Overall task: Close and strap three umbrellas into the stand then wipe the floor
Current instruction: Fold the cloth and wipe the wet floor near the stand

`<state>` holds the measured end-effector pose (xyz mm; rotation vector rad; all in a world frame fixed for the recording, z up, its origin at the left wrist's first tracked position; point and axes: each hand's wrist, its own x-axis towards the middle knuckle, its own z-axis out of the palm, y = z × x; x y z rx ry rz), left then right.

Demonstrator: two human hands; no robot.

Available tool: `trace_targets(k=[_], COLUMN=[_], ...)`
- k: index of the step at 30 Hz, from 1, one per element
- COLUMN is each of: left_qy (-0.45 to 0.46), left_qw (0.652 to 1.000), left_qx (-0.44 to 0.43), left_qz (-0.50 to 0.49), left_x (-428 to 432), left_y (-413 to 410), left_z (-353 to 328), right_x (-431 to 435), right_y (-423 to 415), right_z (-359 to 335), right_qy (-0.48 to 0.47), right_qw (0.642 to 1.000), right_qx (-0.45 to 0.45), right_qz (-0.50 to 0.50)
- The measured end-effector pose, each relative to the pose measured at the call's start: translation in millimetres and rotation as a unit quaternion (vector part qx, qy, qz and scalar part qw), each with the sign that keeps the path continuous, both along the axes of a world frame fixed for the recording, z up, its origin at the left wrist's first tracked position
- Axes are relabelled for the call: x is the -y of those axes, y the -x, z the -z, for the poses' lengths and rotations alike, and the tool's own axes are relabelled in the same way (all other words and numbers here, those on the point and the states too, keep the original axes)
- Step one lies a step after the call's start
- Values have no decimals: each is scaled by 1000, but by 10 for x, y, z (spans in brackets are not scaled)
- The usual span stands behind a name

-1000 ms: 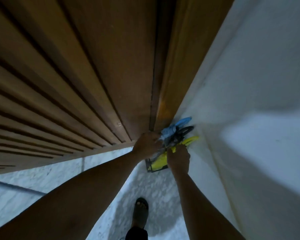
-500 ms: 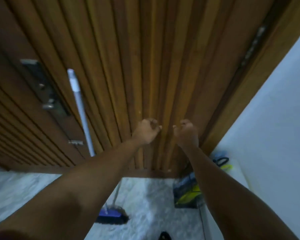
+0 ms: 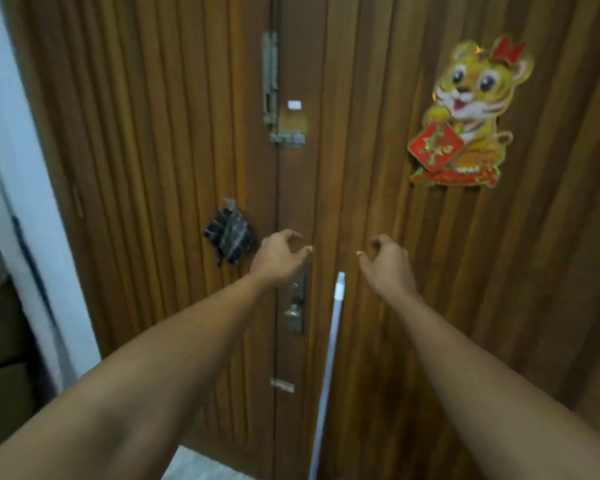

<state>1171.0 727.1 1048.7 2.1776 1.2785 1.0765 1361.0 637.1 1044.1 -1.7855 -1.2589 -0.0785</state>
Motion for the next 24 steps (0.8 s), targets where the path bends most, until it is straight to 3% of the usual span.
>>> trace_targets(k=[11, 24], left_qy=[-22, 83], left_qw=[992, 987], left_qx=[17, -39], left_qz=[-126, -130], left_x=[-919, -2763], left_y=[1536, 1822], left_z=[-459, -200], right_x=[-1169, -3178], right_y=[1227, 1800], right_z=[-432, -162], right_qy=[7, 62], right_qw=[996, 995], right_qx=[33, -17], right_qz=[-89, -75])
